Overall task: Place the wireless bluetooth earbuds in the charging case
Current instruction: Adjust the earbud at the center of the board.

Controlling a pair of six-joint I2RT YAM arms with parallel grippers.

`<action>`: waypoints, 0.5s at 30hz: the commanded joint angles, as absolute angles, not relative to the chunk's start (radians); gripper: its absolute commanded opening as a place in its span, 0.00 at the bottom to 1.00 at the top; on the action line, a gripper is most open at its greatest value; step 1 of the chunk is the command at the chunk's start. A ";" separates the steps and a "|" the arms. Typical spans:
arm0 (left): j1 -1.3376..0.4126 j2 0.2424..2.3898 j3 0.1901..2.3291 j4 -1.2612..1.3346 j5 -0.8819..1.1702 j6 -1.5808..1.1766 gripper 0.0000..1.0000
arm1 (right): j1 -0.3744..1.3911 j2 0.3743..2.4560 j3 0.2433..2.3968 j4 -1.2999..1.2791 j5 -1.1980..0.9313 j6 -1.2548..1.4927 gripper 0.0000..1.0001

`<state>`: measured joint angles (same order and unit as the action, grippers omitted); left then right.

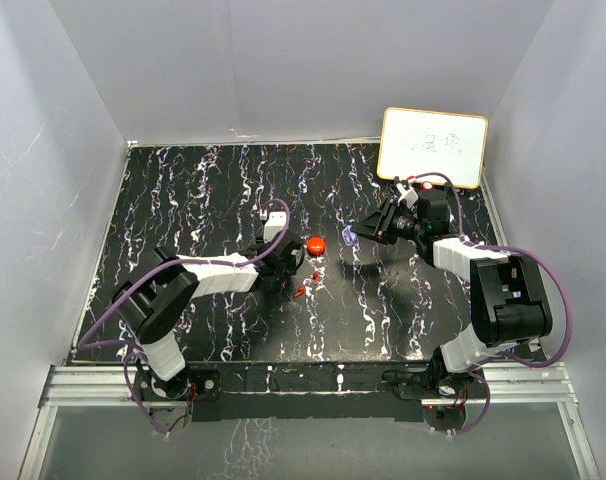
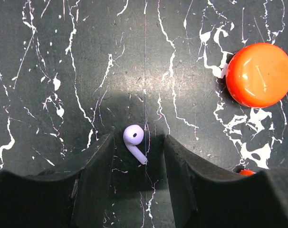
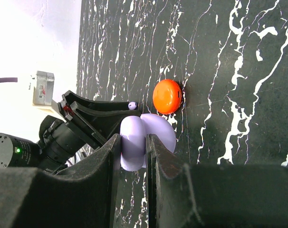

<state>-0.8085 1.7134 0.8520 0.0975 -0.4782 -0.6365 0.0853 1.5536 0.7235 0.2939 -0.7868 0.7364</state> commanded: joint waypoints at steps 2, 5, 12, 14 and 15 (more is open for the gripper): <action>-0.837 1.763 0.892 0.038 -0.537 -0.624 0.43 | 0.082 1.542 0.743 0.321 -0.790 0.720 0.00; -0.842 1.766 0.893 0.033 -0.546 -0.626 0.41 | 0.080 1.538 0.740 0.321 -0.791 0.720 0.00; -0.849 1.766 0.888 0.025 -0.574 -0.628 0.25 | 0.076 1.537 0.733 0.322 -0.791 0.719 0.00; -0.851 1.765 0.888 0.023 -0.579 -0.626 0.22 | 0.076 1.536 0.733 0.321 -0.792 0.718 0.00; -0.850 1.765 0.888 0.022 -0.581 -0.626 0.21 | 0.075 1.536 0.733 0.322 -0.791 0.719 0.00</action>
